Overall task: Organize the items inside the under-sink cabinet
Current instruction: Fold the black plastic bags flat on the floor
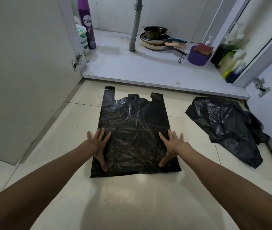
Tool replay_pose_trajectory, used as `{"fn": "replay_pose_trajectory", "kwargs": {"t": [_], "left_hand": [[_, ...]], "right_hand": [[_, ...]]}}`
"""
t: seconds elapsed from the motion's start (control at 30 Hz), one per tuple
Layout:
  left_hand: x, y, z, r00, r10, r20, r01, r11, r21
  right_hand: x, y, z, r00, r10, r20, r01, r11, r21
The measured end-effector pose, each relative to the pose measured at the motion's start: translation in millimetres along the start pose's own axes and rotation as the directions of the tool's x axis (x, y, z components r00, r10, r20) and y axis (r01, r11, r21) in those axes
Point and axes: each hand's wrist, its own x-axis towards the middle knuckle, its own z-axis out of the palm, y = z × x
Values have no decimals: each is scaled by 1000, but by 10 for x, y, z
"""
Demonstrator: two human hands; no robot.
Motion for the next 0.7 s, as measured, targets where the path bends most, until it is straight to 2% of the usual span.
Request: {"fn": "replay_pose_trajectory", "kwargs": {"t": [0.07,0.17,0.33,0.53,0.7], "left_hand": [[31,110,-81,999,17,-36,-20,997,-81],[48,345,-85,990,85,-116,-96,991,-90],[60,531,107,984,107,-143,-118,990,-71],[48,321,92,993,89,-83,-95,993,-72],[44,375,-5,996,79,-33,-82,992,-94]], "right_hand": [[36,-173,-56,999,-32,-37,34,998,58],[71,-507,-12,988,-124,-97,134,985,109],[72,-657,178,979,-184,-91,188,981,41],[-5,-299,166,990,-134,-33,134,991,0],[-55,-344,43,996,-75,56,77,996,-33]]}}
